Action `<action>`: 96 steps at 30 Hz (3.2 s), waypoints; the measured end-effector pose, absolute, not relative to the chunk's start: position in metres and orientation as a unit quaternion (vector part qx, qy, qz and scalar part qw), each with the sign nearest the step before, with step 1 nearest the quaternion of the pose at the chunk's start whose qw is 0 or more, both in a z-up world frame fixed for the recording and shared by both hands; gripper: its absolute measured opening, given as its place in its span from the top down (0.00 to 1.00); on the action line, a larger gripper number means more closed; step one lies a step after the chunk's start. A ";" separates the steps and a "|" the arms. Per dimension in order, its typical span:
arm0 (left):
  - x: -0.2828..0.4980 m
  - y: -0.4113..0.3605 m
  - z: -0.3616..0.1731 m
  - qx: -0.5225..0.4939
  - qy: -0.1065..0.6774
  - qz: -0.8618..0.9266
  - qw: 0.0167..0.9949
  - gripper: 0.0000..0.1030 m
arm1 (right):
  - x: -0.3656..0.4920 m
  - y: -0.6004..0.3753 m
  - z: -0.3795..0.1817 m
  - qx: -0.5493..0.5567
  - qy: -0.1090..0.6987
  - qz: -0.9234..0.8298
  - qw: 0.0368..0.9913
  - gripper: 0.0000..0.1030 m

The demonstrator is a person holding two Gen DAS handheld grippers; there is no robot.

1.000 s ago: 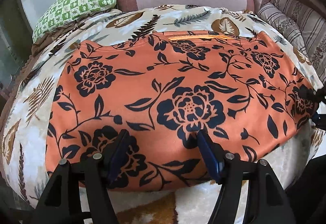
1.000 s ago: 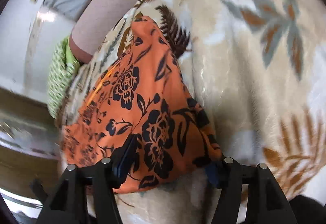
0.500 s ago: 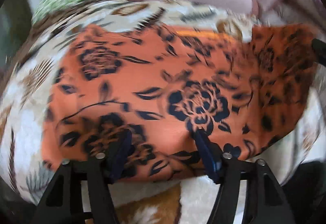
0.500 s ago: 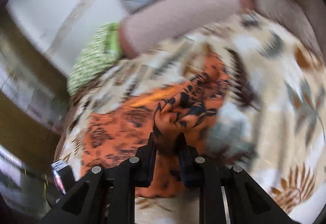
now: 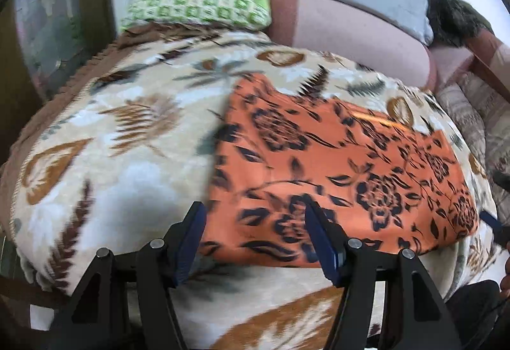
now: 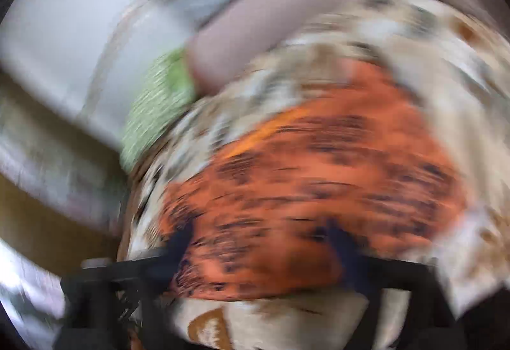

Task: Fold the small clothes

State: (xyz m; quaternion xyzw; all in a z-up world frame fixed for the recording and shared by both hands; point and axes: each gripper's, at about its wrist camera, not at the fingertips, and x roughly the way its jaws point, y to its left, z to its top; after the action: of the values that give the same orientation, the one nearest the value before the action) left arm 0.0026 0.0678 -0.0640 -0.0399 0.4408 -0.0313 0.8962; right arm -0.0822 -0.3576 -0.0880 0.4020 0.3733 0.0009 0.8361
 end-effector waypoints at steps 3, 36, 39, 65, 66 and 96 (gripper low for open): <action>0.012 0.041 -0.068 -0.029 0.450 -0.057 0.891 0.37 | -0.105 -0.419 -0.116 0.480 0.371 -0.035 0.794 0.08; 0.025 0.007 -0.089 0.013 0.481 -0.070 0.874 0.37 | -0.060 -0.425 -0.182 0.512 0.401 0.014 0.759 0.59; 0.021 0.015 -0.084 0.008 0.472 -0.064 0.879 0.37 | -0.055 -0.421 -0.167 0.490 0.402 0.027 0.773 0.76; -0.025 0.193 -0.040 -0.132 0.389 0.088 0.907 0.37 | 0.022 -0.056 -0.093 0.131 0.460 0.245 0.843 0.81; -0.026 0.197 -0.043 -0.134 0.391 0.090 0.906 0.37 | 0.025 -0.034 -0.119 0.110 0.487 0.251 0.829 0.81; 0.003 0.092 -0.027 -0.031 0.402 -0.055 0.913 0.37 | -0.007 -0.180 -0.140 0.417 0.437 0.289 0.743 0.29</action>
State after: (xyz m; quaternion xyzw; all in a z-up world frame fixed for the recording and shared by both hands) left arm 0.0025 0.0916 -0.0275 -0.0313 0.4021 -0.0554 0.9134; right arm -0.0071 -0.1804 -0.1403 0.4170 0.4374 0.2886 0.7426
